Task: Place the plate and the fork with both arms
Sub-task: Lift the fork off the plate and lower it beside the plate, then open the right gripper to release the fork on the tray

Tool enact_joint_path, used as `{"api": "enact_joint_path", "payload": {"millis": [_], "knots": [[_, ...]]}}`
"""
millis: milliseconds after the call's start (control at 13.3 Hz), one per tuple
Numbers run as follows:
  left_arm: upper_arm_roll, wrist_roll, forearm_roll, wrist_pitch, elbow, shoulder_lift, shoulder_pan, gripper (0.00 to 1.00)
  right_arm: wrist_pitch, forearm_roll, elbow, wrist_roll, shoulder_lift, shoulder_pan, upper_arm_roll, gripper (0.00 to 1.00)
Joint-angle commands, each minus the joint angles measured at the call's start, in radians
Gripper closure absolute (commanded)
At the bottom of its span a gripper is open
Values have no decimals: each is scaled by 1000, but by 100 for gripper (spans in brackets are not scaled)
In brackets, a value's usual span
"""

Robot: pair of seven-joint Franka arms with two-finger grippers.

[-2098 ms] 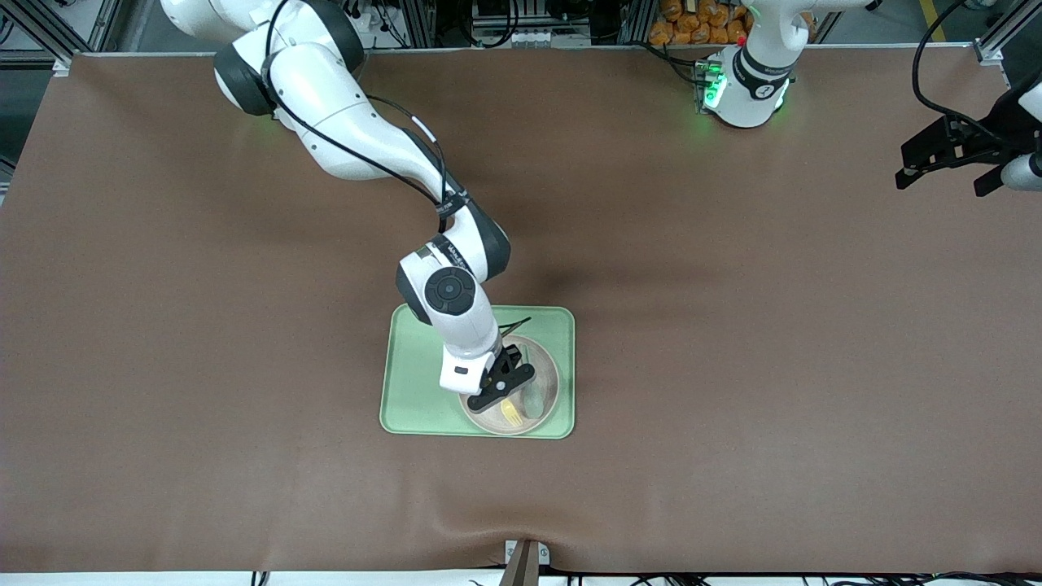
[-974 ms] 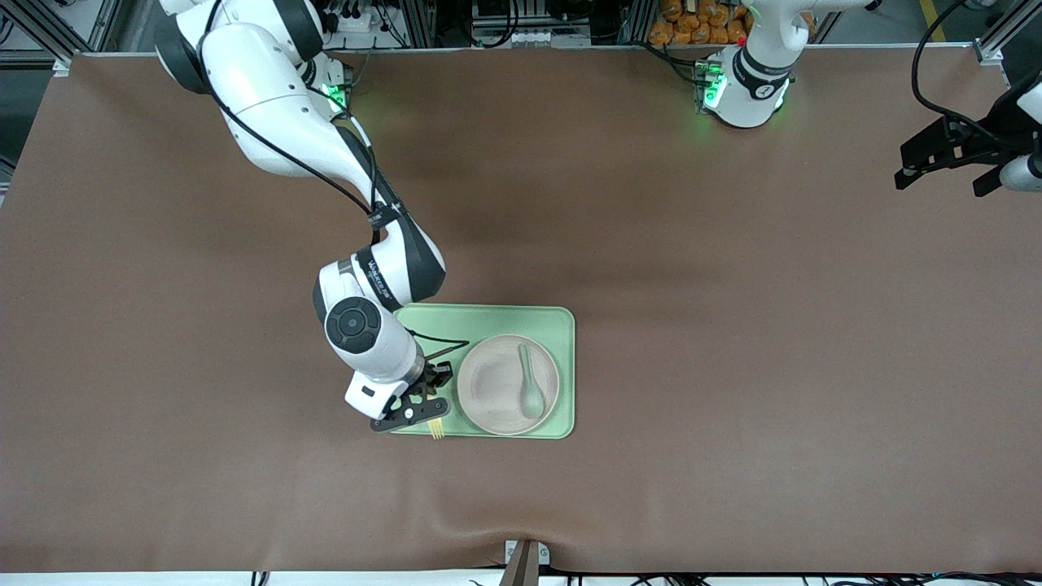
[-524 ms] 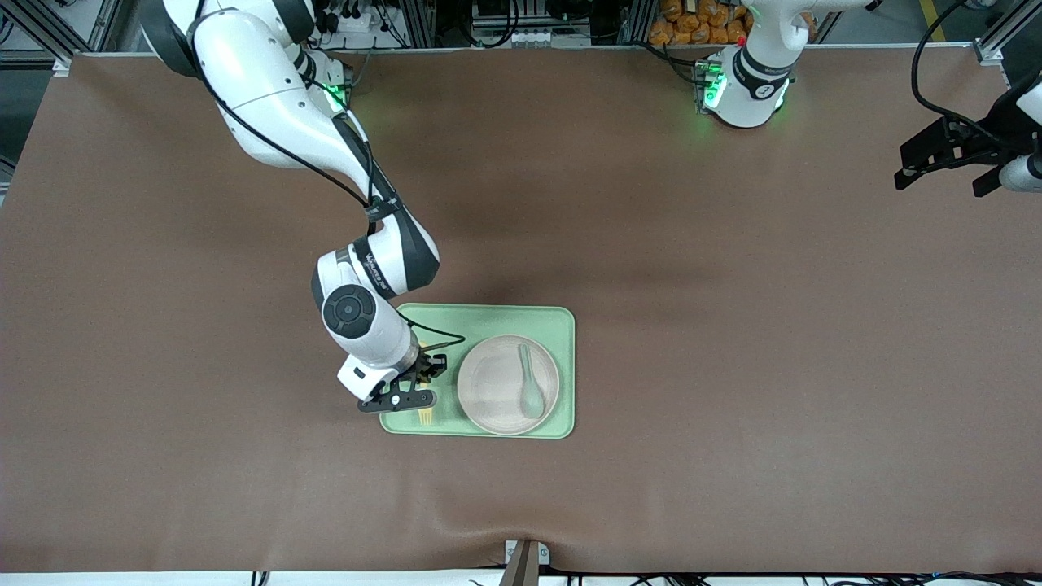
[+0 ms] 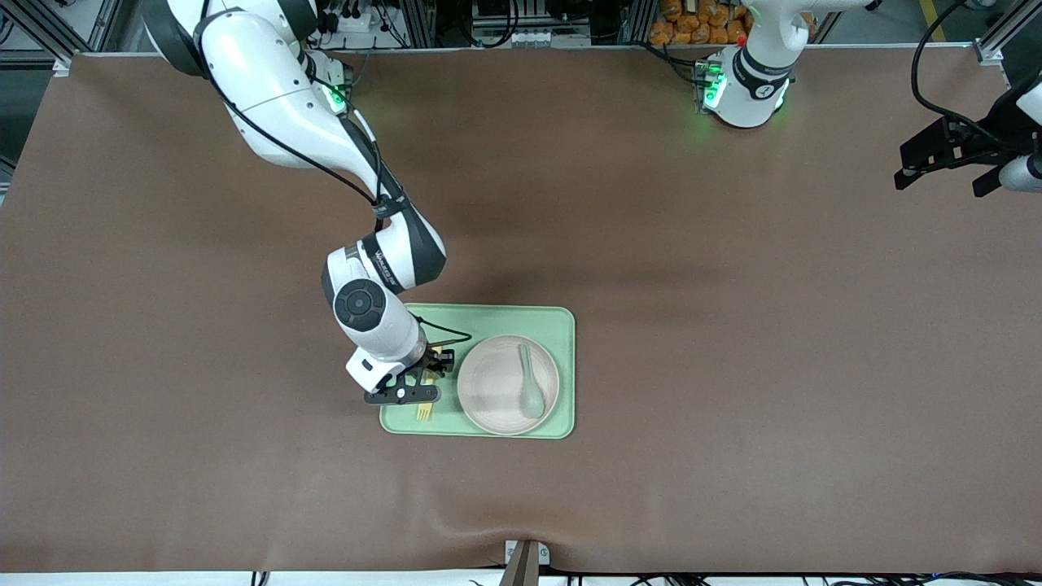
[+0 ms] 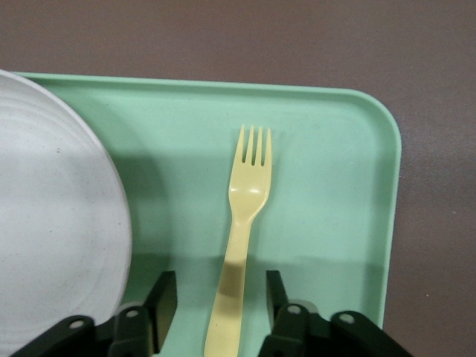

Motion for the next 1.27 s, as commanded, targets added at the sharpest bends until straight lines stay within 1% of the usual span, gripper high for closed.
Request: {"api": "enact_joint_path", "payload": {"millis": [0, 75, 150, 375, 599, 824, 974, 1199], "knots": [[1, 9, -9, 7, -3, -6, -1, 0, 2, 4, -31, 9, -43, -8, 4, 14], [1, 9, -9, 7, -3, -6, -1, 0, -3, 6, -25, 10, -49, -9, 5, 10], [1, 10, -9, 7, -3, -4, -1, 0, -12, 4, -20, 10, -63, -11, 4, 0], [1, 9, -7, 7, -5, -6, -1, 0, -33, 3, -17, 4, -119, -35, -1, 0], [1, 9, -7, 4, -5, -12, 0, 0, -147, 0, -15, -2, -208, -101, -1, 0], [-4, 9, -7, 1, -3, -18, -3, 0, -314, -13, 6, -16, -296, -152, -2, 0], [-35, 9, -7, 1, -3, -18, 0, 0, -401, -11, 6, -120, -355, -198, -1, 0], [-36, 7, -6, -2, -5, -18, -1, 0, -541, -9, 6, -276, -444, -303, -1, 0]]}}
